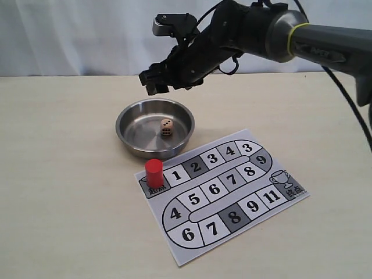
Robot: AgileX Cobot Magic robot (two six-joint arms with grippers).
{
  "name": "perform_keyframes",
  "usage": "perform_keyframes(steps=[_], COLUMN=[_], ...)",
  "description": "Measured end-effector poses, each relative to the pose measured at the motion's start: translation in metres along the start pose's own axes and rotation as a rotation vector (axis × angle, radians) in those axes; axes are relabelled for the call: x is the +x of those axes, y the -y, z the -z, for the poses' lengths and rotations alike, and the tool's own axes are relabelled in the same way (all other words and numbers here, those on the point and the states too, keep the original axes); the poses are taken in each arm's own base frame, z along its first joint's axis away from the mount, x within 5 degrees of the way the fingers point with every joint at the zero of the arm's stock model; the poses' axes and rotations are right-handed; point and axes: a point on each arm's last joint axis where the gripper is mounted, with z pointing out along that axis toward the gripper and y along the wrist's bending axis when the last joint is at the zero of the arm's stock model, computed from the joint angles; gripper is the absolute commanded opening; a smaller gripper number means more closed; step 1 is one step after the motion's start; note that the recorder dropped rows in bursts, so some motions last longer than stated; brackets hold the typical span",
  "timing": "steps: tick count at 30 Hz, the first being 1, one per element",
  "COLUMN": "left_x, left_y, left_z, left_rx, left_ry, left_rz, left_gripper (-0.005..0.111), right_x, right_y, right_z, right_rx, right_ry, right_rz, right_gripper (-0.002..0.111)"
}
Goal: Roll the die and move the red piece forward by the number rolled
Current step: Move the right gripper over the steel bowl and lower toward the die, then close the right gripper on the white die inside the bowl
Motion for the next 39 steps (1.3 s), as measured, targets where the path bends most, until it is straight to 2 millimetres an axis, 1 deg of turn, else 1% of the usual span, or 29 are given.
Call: perform_keyframes(steps=[5,8,12,29,34,39], left_x=[0.000,0.000,0.000,0.000,0.000,0.000], left_y=[0.000,0.000,0.000,0.000,0.000,0.000], left_z=[0.000,0.000,0.000,0.000,0.000,0.000], left_rx=[0.000,0.000,0.000,0.000,0.000,0.000], left_ry=[0.000,0.000,0.000,0.000,0.000,0.000], left_rz=[0.000,0.000,0.000,0.000,0.000,0.000], left_gripper=[0.000,0.000,0.000,0.000,0.000,0.000], right_x=[0.000,0.007,0.014,0.031,0.039,0.041], right_y=[0.005,0.009,0.012,0.021,0.027,0.028], right_z=[-0.020,-0.033,-0.046,-0.075,-0.089,-0.093], right_rx=[0.009,0.011,0.015,0.029,0.046,0.050], right_ry=[-0.050,-0.075,-0.100,-0.125,-0.131,-0.127], right_rz=[-0.014,-0.021,-0.025,-0.038,-0.031,-0.032], right_gripper=[0.062,0.062,0.062,0.062,0.062,0.062])
